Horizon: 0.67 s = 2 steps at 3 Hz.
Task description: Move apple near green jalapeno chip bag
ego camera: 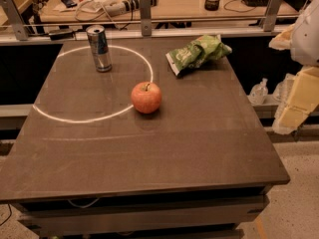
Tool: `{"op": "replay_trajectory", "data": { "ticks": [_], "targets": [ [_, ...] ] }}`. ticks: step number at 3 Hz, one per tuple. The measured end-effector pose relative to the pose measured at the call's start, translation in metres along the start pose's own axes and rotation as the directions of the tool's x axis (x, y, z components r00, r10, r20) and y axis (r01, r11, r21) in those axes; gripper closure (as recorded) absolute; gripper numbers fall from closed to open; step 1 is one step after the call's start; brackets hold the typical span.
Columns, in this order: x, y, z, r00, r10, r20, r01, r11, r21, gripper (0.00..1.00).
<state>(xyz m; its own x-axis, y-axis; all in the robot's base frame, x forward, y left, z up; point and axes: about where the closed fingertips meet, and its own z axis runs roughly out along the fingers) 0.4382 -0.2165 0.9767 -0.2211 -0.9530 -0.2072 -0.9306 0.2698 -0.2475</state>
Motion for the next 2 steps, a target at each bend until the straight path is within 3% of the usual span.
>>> {"op": "replay_trajectory", "data": {
  "ticks": [1, 2],
  "targets": [
    [0.0, 0.0, 0.0, 1.0, 0.0, 0.0, 0.0, 1.0, 0.0, 0.0],
    [-0.0005, 0.0018, 0.0021, 0.998, 0.044, 0.05, -0.043, 0.999, -0.009, 0.0]
  ]
}}
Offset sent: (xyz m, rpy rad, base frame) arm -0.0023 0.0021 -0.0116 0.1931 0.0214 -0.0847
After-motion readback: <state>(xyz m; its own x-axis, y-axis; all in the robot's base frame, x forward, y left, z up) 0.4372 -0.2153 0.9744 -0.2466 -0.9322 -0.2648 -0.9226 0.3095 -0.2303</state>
